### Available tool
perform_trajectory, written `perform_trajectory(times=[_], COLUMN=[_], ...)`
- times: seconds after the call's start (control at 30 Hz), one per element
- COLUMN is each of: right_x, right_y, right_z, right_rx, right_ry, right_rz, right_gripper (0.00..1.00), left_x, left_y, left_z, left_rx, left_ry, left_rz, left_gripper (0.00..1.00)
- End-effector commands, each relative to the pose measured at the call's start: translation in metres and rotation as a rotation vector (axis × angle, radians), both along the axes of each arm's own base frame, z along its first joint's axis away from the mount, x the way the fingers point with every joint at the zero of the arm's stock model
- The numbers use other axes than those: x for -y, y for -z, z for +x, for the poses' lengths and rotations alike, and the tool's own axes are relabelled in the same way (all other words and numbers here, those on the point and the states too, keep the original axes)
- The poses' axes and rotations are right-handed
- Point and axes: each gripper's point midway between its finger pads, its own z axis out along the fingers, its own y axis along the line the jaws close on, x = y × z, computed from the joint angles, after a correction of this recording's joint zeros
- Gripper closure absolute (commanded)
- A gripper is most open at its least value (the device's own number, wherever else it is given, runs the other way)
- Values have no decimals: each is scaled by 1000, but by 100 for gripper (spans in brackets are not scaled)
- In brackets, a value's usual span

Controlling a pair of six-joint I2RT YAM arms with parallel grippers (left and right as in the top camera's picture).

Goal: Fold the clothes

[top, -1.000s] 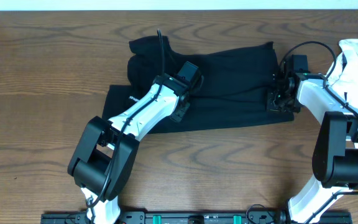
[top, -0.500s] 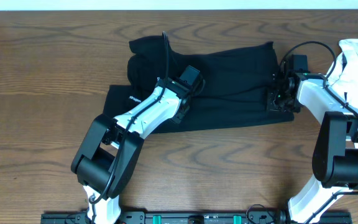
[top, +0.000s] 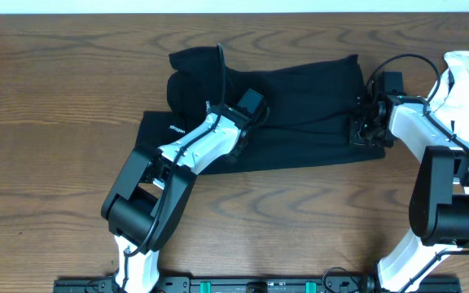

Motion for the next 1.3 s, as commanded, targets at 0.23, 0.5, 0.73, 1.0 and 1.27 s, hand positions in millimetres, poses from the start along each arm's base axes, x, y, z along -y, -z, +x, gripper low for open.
perform_trajectory(times=[0.23, 0.5, 0.73, 1.0, 1.27], right_x=[17, 17, 17, 18, 17], right_y=[20, 20, 20, 20, 20], right_z=[-19, -19, -19, -18, -18], right_rx=[-77, -77, -75, -72, -72], right_ry=[35, 35, 36, 36, 36], right_rz=[-53, -53, -53, -53, -53], right_gripper=[98, 97, 98, 98, 98], left_x=[-32, -25, -14, -29, -67], left_y=[-12, -19, -25, -27, -31], left_z=[20, 39, 59, 70, 80], left_rx=[132, 229, 318, 340, 346], left_ry=[-38, -55, -72, -120, -204], left_rz=[197, 171, 109, 100, 136], left_gripper=[79, 79, 78, 60, 27])
